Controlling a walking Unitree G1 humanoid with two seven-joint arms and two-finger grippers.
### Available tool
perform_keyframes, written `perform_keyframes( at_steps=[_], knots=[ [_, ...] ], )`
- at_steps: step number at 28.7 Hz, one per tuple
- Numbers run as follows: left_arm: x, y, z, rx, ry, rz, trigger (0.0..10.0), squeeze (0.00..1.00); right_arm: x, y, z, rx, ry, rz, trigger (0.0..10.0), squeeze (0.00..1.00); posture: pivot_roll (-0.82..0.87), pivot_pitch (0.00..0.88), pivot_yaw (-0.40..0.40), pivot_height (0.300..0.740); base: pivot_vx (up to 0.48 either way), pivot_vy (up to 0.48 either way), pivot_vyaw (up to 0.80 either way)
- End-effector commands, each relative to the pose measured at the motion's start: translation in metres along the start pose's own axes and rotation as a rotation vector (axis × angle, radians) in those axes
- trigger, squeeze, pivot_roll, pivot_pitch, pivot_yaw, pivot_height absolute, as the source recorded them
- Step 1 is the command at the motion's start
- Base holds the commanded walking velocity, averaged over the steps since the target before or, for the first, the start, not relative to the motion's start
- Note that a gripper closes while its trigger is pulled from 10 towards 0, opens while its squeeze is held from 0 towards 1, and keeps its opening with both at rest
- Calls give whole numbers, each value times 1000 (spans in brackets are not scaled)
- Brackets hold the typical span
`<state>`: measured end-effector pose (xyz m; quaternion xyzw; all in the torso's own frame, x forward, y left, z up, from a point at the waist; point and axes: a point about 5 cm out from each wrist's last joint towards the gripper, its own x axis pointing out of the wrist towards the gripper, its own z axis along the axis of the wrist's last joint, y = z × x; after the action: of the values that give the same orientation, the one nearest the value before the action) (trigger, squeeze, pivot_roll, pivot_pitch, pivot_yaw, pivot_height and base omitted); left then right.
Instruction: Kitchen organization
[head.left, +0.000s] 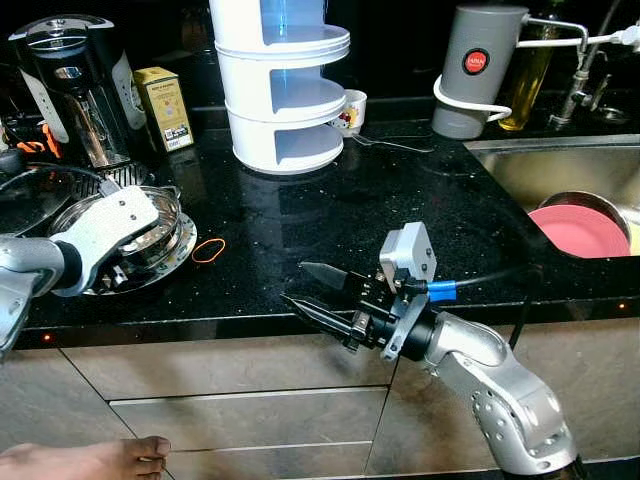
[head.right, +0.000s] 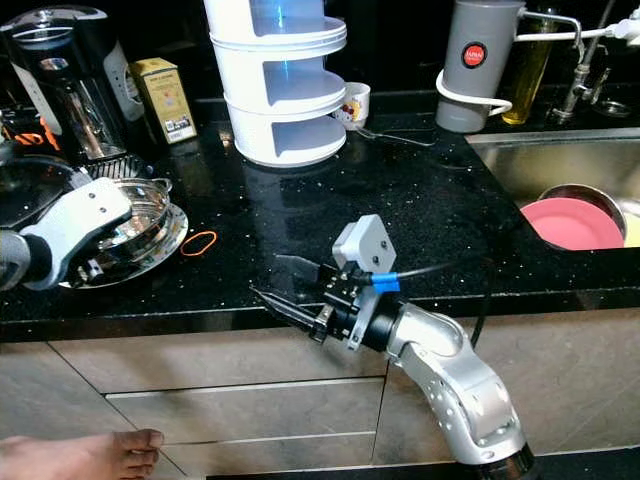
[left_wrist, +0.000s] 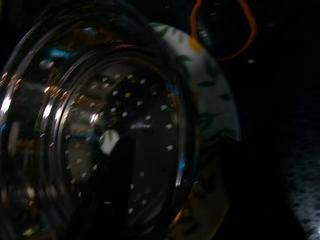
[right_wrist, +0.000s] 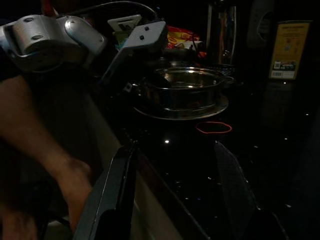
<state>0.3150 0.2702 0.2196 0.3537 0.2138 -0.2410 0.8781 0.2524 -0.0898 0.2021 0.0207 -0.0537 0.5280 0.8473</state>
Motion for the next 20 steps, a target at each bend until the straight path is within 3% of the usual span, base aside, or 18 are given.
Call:
perform_keyframes(
  at_steps=[1,20],
  knots=[
    [4,-3,0,5,6,-33,0,0,0,2,1,-1,4,5,10000,0,-115,0,35,740,0,0,0],
    [1,-1,5,8,-23,-50,0,0,1,-3,1,-13,18,-40,10000,0,-107,0,35,740,0,0,0]
  ],
)
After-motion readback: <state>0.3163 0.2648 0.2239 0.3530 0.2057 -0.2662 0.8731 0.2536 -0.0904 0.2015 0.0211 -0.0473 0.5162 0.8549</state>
